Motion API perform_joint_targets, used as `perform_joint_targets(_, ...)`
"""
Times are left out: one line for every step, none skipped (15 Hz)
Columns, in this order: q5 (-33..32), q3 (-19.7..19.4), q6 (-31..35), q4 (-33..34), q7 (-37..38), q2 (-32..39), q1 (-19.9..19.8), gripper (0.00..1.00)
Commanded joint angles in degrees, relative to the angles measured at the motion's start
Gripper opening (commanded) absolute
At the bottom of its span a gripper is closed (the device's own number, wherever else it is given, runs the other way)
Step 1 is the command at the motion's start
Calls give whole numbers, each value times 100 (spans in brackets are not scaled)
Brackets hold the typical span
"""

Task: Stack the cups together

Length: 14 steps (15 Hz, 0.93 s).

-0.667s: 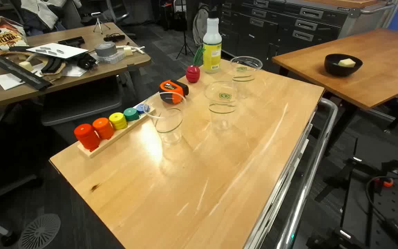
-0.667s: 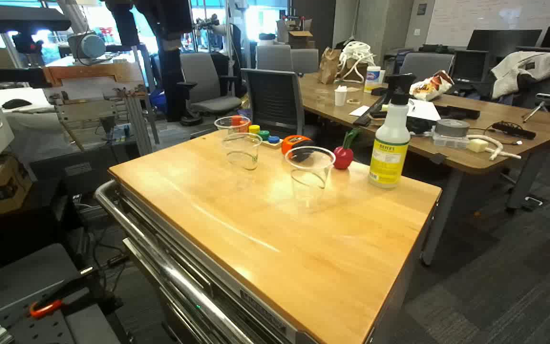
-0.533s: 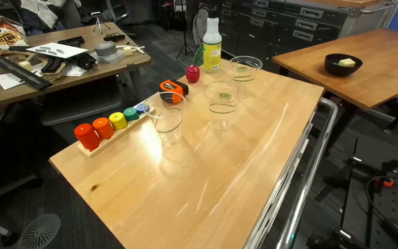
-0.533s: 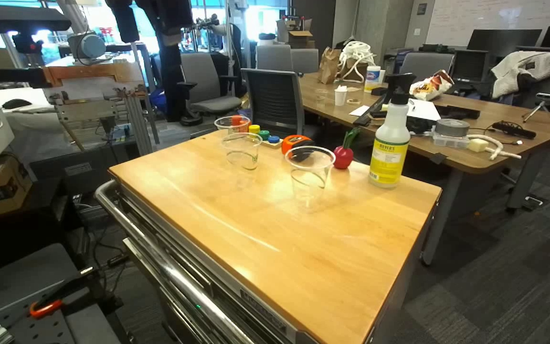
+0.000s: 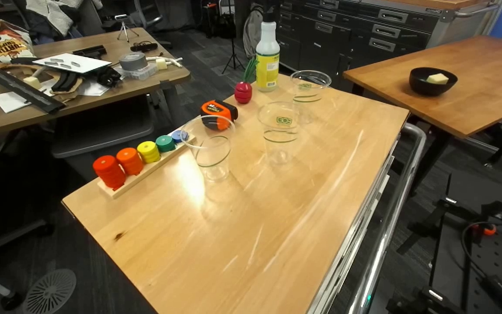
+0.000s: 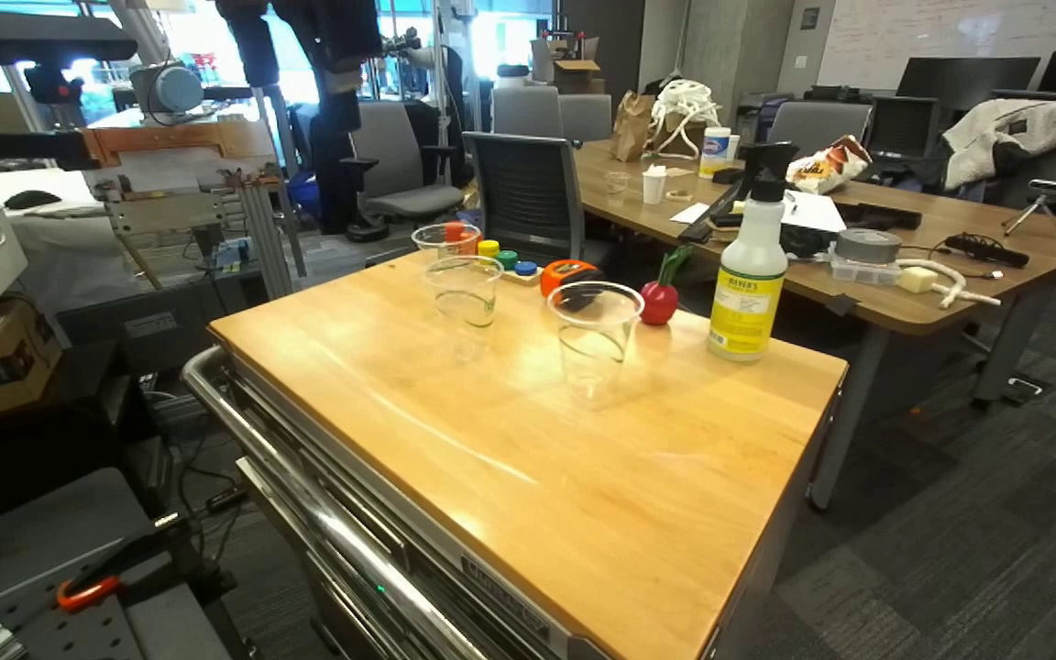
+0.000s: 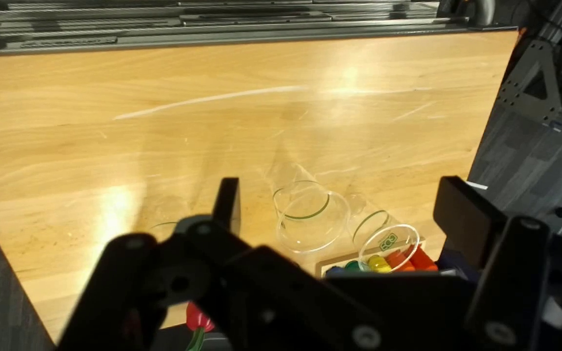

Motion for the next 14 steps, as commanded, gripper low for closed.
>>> perform_joint_targets(7,-95,376,567,-161,859,-103,100)
perform_joint_targets(23,-134,468,716,-184,1106,-107,100)
perform_joint_targets(-9,-164,548,930,-214,1421,-128,100)
perform_joint_targets(3,-194,621,1131,-243,1712,-136,100)
perform_joint_targets(74,-259,594,1407,-302,2065,-128,100)
perform_joint_targets(116,-293,588,1650,-351,2378,-134,100)
perform_joint_targets(116,-323,552,1935,-396,2733,-161,100)
perform_joint_targets(105,-339,517,2194,-422,3057,-200,100)
perform_joint_targets(137,-349,413,2478,-448,3374,-236,100)
perform_joint_targets(157,-344,357,2711,-485,3658,-293,100)
perform_joint_targets(144,-322,295,2933,-513,3934,-362,100)
perform_joint_targets(127,-293,291,3121,-540,4181,-437,100)
perform_joint_targets(41,-264,239,3299,-554,4412,-518,100)
perform_joint_targets(16,-237,162,3459,-570,4611,-587,100)
